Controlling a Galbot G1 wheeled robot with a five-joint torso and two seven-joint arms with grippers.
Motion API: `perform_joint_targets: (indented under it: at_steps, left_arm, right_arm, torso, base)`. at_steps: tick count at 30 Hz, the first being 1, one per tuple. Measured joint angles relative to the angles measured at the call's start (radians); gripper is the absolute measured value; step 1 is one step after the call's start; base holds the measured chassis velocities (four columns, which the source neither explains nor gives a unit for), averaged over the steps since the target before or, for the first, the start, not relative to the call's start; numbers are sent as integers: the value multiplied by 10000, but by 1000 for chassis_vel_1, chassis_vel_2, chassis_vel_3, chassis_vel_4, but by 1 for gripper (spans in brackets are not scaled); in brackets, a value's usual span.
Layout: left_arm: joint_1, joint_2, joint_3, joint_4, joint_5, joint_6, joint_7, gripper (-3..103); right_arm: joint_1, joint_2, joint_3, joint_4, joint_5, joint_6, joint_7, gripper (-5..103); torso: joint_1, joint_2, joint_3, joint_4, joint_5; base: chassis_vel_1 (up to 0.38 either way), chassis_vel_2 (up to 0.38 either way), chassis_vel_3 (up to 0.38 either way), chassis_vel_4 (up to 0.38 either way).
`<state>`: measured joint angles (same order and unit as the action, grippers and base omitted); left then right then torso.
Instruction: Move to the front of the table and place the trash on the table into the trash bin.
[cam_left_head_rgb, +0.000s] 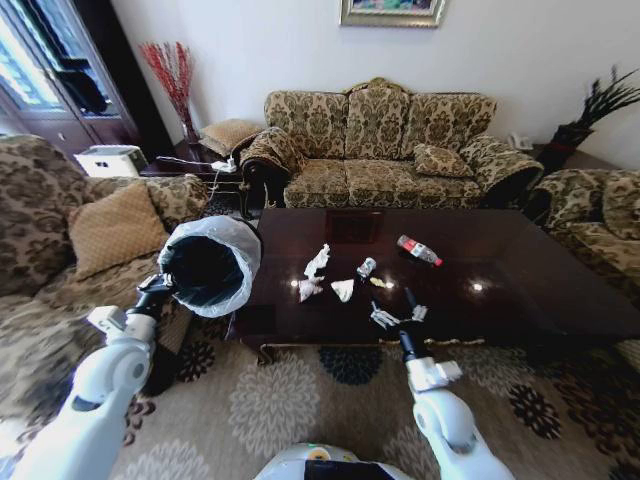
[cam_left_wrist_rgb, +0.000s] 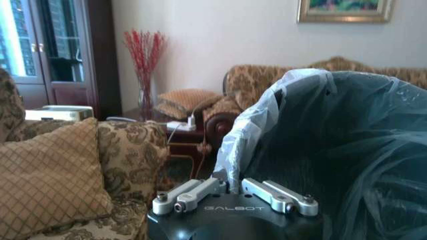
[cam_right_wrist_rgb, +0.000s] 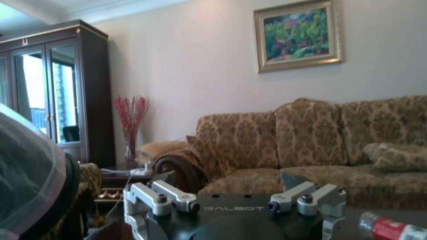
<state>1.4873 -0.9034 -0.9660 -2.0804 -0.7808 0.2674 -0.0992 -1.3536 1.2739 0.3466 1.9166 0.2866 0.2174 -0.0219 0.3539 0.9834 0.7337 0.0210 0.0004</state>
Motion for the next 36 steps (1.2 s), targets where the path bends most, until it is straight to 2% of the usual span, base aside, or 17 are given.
perform_joint_targets:
  at_steps: [1,3,5,8,10,12,15,19,27,29,30,35,36]
  left_arm:
    - [100,543,-205,-16,-485,515,-87,0]
    - [144,751,-281,-26,-726,723,-124,0]
    - [194,1281,-444,3,-1279,1108,-302,0]
    - [193,1369,-465,23,-1368,1150,-340,0]
    - [54,1920,-527,243,-1813,1277,-608,0]
    - [23,1994,-514,282,-1831,1274,-657,0]
    - [22,2047,-405,260,-1820,1214,-706,0]
    - [6,2052,-286,220,-1789,1181,-718,0]
    - [-51,2075,-106,220,-1748,1051,-720,0]
    - [-51,2060,-80,221,-1731,1024,-716,0]
    - [-51,2060,-80,221,-1731,1024,-716,0]
    - [-37,2080,-61,213,-1716,927,-662,0]
    - [-37,2080,-61,213,-1716,927,-662,0]
  right_arm:
    - [510,116,-326,-425,47,-166,-159,100]
    - [732,172,-495,-616,58,-219,-242,100]
    - [1332,347,-1054,-1149,11,-390,-374,100]
    - [1456,394,-1177,-1264,-13,-453,-374,100]
    - [2183,707,-2025,-2164,-198,-1005,-152,100]
    - [2461,869,-2322,-2488,-251,-1135,13,100]
    - [3172,1407,-2867,-3437,-361,-1634,656,100]
    - [3649,1788,-3219,-4080,-290,-2153,988,100]
    - [4165,2365,-3431,-5149,-58,-2644,1448,101]
    - [4290,2511,-3427,-5403,154,-2784,1558,94]
    - [4290,2511,-3427,-5403,154,-2784,1558,94]
    - [4648,2801,-3406,-5885,848,-3218,1599,68]
    - [4648,2801,-3406,-5885,848,-3218,1599,68]
  torso:
    - [0,0,0,-4,-1]
    - [-2,0,0,-3,-5]
    - [-16,1,-4,-3,-12]
    - [-24,2,-8,-4,-9]
    - [-36,9,-13,1,-6]
    - [-30,9,-11,3,-8]
    - [-10,4,-4,-4,-7]
    - [-11,3,-4,-6,-4]
    - [-22,4,-7,0,-6]
    - [-20,4,-7,-2,-7]
    - [-20,4,-7,-2,-7]
    - [-18,4,-7,-3,-4]
    - [-18,4,-7,-3,-4]
  base:
    - [-29,59,38,-32]
    - [-29,59,-4,12]
    - [0,0,0,0]
    - [0,0,0,0]
    - [52,-39,-35,60]
    - [0,0,0,0]
    - [0,0,0,0]
    - [0,0,0,0]
    - [0,0,0,0]
    - [0,0,0,0]
    - [0,0,0,0]
    - [0,0,0,0]
    - [0,0,0,0]
